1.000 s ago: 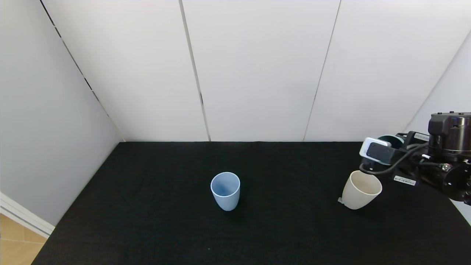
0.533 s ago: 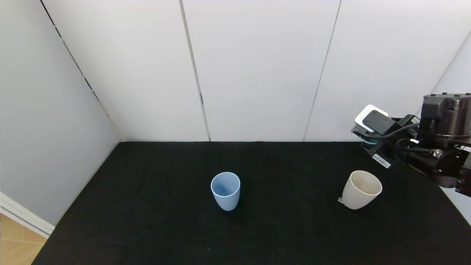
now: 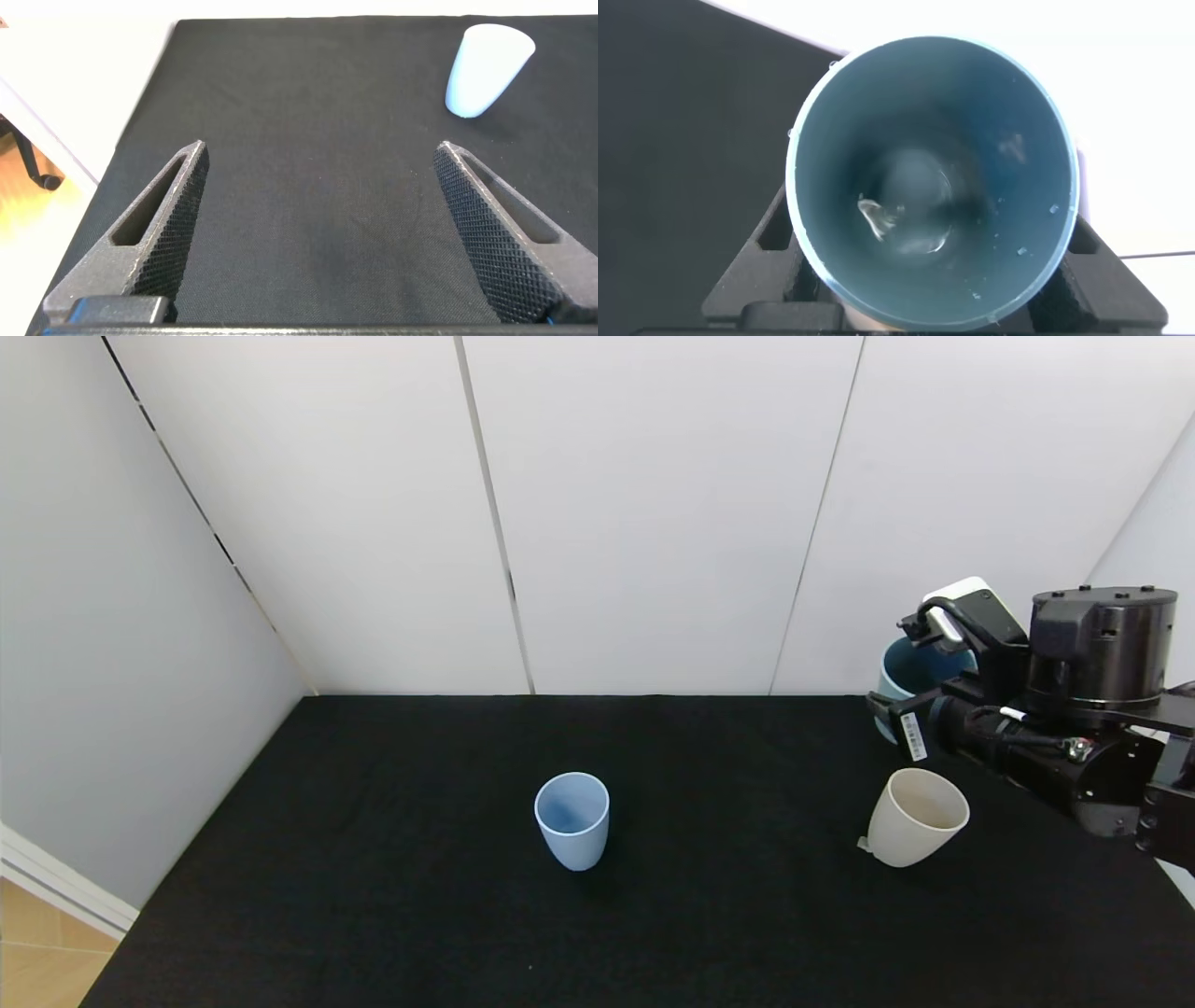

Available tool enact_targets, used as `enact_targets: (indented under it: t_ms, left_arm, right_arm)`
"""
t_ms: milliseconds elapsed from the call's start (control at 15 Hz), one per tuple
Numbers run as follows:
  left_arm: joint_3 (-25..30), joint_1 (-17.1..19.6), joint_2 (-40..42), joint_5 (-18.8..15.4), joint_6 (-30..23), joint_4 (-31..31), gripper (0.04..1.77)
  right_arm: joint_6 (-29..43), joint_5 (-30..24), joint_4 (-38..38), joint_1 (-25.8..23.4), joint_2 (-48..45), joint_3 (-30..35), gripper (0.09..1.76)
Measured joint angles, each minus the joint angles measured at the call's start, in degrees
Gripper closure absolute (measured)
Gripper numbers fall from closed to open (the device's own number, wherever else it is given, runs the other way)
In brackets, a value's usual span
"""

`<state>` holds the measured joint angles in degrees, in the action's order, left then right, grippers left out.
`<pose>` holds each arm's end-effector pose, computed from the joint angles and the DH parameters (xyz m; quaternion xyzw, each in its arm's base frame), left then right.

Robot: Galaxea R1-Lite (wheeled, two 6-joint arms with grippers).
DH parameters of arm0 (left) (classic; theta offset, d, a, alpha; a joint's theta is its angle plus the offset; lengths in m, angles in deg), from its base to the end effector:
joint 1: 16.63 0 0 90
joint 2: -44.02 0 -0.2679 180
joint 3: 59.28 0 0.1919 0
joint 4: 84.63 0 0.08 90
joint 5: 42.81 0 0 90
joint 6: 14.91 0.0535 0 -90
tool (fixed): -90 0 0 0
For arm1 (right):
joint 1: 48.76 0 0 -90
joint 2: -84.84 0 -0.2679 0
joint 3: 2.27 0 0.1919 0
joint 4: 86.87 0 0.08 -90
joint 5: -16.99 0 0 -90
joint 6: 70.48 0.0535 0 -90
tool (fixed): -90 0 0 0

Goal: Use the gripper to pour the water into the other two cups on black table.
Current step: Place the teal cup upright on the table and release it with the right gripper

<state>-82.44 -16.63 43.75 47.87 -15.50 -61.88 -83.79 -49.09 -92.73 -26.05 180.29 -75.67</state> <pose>0.0424 0.0006 0.0762 -0.0052 -0.0013 0.0059 1.0000 0.3101 0.1063 0.1587 -0.1701 0.1297 0.0046 0.9769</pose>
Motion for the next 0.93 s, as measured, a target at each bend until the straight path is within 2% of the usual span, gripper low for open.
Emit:
enact_targets:
  t_ms: [400,533,733,933]
  left_arm:
    - [0.0,0.0,0.0,-0.02,0.0,0.0,0.09]
    - [0.0,0.0,0.0,-0.02,0.0,0.0,0.09]
    - [0.0,0.0,0.0,-0.02,0.0,0.0,0.09]
    - [0.0,0.0,0.0,-0.05,0.02,0.0,0.09]
  right_arm:
    - [10.05,0.24,-0.61,5.84,-2.15,8.51,0.66]
    - [13.18,0.2,-5.0,6.5,-2.62,11.81,0.66]
    - [14.06,0.0,-15.25,7.88,-2.49,17.44,0.66]
    - [14.3,-0.05,-22.44,9.75,-0.5,21.6,0.66]
